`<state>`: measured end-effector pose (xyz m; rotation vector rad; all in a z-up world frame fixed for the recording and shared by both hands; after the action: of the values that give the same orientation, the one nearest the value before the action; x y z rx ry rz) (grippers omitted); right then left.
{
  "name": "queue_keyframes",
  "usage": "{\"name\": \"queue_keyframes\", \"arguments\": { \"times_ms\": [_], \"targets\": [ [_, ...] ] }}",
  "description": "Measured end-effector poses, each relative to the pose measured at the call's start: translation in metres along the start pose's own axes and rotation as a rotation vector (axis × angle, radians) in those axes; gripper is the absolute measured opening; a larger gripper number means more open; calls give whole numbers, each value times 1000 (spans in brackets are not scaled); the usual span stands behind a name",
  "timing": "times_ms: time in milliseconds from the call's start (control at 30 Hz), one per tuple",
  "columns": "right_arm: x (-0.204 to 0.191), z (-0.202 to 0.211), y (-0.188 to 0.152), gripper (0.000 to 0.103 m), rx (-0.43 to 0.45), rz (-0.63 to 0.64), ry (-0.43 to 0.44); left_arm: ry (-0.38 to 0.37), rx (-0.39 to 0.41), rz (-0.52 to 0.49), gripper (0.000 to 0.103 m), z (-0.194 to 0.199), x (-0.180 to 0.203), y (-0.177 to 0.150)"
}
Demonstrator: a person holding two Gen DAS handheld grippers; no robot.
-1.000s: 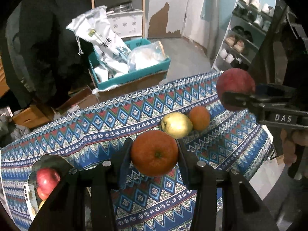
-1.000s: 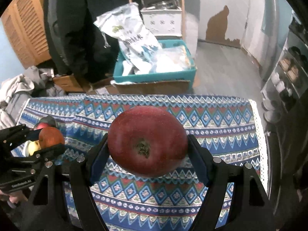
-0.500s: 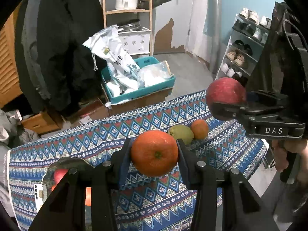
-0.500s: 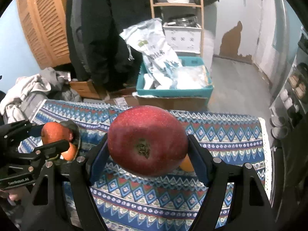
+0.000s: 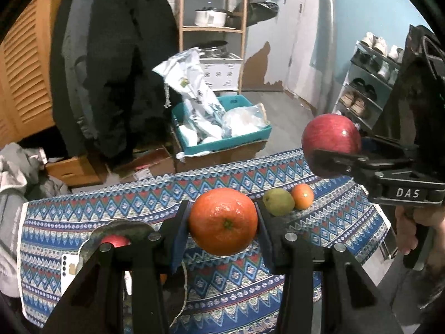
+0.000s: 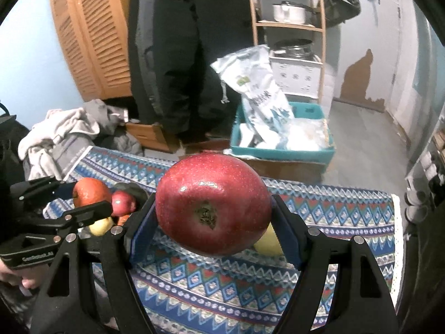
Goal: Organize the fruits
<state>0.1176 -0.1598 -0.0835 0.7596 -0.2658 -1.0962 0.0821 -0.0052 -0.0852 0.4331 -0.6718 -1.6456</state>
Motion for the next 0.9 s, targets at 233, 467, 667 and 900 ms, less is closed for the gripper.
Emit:
{"name": "queue_keyframes", "arguments": {
  "times_ms": [233,467,667,900],
  "targets": [
    [-29,-10,12,77,0,34,45,26,-1,48,46,7,-24,-6],
    [-58,-28,21,77,-18,61,93,57,-20,105,46,5,-56,-18],
    [-82,-51,26,77,-52,76,136,89,-44,155,46,4,-85,-33],
    [-112,-76,29,77,-94,109,175,116,-75,224,46,2,-120,-53]
  ]
}}
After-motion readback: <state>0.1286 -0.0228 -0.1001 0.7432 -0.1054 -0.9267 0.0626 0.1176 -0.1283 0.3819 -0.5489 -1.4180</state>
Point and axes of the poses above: each gripper's, at about its wrist camera, not at the fingertips, and z roughly against the way its jaws point, x to its right, y to its top, the point moved 5 cm from there along -z, roughly the way its jaws point, and after that the axes turned 3 degrees about -x, right-handed, at the moved point
